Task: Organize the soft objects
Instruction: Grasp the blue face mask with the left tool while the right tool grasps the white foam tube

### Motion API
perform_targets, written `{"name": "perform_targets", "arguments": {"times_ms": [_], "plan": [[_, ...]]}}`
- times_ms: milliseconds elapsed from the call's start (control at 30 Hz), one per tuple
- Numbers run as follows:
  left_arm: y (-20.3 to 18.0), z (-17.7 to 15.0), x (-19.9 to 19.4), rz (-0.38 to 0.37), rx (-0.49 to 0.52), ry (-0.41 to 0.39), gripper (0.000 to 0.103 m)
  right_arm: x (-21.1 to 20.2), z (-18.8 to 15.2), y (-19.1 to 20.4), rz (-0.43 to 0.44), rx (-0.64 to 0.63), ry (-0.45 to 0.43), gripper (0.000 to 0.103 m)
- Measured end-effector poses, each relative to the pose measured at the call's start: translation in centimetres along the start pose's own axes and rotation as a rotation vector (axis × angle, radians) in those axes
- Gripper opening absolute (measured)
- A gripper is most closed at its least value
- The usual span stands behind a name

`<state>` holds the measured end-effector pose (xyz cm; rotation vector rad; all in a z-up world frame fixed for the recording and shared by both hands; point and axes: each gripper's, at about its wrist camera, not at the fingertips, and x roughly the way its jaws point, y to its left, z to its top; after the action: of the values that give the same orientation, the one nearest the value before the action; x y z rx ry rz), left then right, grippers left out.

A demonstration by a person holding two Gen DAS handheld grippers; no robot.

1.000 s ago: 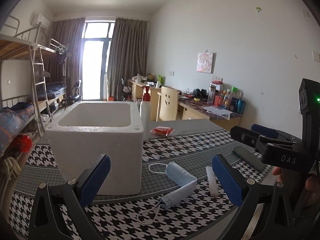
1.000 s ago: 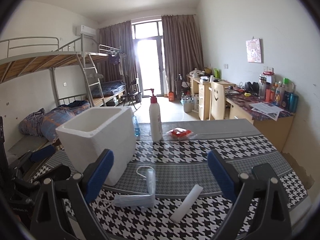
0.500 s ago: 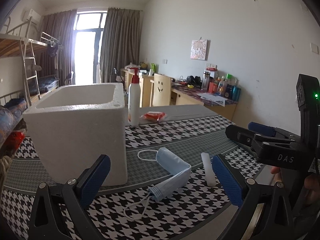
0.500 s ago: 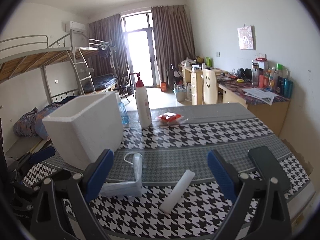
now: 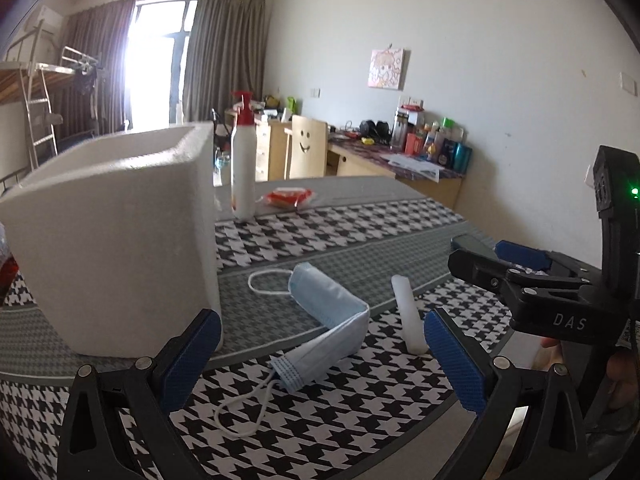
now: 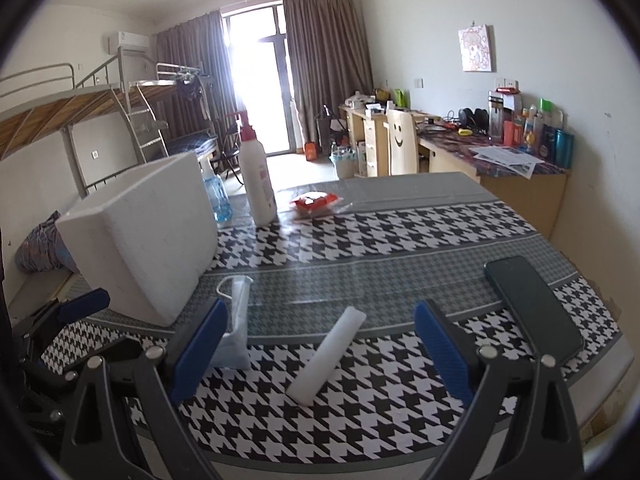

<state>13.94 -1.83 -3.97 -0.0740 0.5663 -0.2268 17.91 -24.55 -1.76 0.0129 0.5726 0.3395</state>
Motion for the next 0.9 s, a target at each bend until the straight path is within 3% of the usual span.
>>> {"name": "perform_targets", "arguments": {"times_ms": [500, 900], "plan": [[-0.6, -0.6, 3.2, -0.014, 0.006, 0.095, 0.102, 2.5, -1.8, -1.5, -0.051, 0.027, 0.098, 0.097], [-1.5, -0.6, 5.6, -0.032, 0.034, 0.160, 0.089, 3.7, -2.6, -2.2, -0.041, 0.047, 0.150, 0.097]]}}
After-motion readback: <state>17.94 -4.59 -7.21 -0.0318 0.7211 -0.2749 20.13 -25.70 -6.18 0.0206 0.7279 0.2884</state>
